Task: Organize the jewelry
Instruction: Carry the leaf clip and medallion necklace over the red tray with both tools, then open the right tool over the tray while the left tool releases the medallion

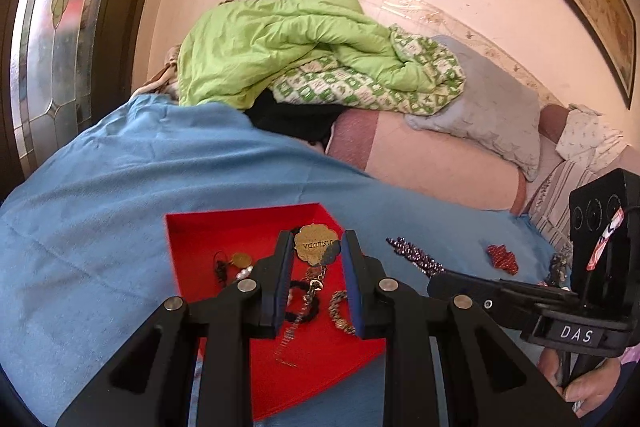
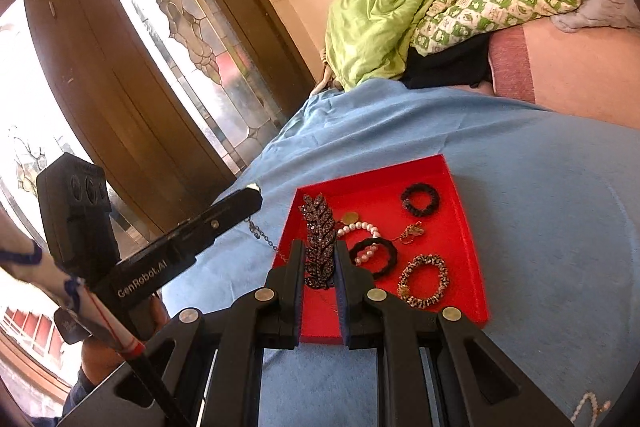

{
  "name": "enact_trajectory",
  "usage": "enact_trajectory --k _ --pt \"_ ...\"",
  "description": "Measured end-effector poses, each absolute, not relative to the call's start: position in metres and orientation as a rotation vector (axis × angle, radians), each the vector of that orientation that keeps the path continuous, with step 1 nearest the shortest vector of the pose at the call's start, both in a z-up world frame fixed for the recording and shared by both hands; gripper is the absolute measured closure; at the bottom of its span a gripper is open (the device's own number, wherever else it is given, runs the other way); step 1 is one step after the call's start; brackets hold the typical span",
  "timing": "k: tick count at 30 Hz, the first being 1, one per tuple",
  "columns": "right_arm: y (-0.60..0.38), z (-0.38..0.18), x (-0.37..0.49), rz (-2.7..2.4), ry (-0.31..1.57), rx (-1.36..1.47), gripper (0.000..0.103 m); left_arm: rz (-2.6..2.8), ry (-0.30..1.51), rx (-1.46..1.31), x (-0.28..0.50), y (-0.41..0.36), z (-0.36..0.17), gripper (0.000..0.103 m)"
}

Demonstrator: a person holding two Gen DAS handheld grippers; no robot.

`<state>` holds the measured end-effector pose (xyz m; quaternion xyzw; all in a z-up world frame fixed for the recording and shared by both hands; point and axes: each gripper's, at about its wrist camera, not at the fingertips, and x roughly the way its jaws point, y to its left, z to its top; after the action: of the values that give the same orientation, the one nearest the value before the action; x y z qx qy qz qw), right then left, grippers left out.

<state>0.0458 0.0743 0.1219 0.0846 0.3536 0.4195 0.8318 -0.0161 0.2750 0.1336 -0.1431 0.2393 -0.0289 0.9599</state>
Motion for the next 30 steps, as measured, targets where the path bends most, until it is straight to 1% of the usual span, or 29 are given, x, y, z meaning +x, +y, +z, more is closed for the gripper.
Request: enact_trajectory --k 8,19,23,30 --pt "0.094 0.095 0.062 0.857 0.818 0.145 0.088 -0.016 0.596 -0.291 0.001 0.283 0.102 0.08" --pt "0.113 0.048 0.078 0.813 0.96 0.083 0.088 0.048 0.822 -0.243 0.03 0.277 0.052 0.08" --pt "0.118 0.035 0.084 0.809 1.012 0.063 0.088 0.067 0.863 -0.235 0.033 0.277 0.044 0.08" --pt "0.124 0.025 0.084 0.784 1.026 0.017 0.088 0.073 0.903 -0.208 0.037 0.274 0.036 0.08"
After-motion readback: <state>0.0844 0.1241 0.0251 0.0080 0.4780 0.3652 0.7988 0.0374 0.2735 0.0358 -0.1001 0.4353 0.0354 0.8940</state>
